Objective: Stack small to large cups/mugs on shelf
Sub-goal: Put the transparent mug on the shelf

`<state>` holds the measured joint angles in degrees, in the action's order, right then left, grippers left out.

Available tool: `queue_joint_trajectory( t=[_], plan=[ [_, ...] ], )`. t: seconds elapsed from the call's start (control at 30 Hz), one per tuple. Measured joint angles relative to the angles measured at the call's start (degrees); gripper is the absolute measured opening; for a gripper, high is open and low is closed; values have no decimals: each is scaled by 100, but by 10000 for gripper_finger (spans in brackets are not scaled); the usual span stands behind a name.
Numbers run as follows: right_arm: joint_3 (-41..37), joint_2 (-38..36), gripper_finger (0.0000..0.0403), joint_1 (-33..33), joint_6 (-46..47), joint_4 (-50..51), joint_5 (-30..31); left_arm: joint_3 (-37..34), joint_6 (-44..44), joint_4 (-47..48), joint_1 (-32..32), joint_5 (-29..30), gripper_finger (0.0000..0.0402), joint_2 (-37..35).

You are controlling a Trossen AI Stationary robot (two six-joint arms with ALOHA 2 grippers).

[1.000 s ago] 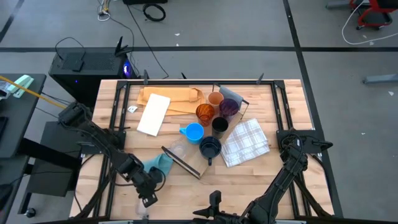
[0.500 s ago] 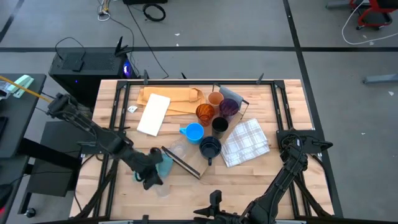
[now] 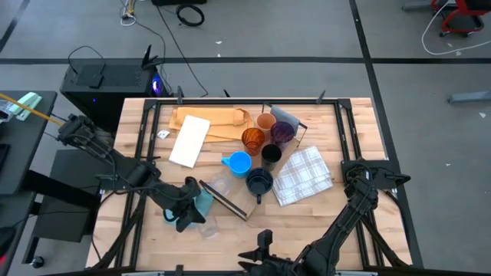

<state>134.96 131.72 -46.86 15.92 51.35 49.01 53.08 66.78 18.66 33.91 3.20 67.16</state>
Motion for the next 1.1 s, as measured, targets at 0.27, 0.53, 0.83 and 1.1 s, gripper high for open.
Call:
queue_joint_trajectory(
  t=[0.27, 0.53, 0.83, 1.1],
  plan=[
    [0, 0, 103, -1, 275, 403, 2, 63, -28, -148, 0, 0, 1, -2],
    [0, 0, 103, -7, 635, 868, 0, 859, -687, -5, -95, 174, 1, -7],
    [0, 0, 103, -76, 662, 908, 9, 1815, -1690, 710, -709, 474, 1, -9],
    [0, 0, 103, -171, 664, 905, 44, 1912, -2270, 627, -1370, 470, 1, 137]
  ],
)
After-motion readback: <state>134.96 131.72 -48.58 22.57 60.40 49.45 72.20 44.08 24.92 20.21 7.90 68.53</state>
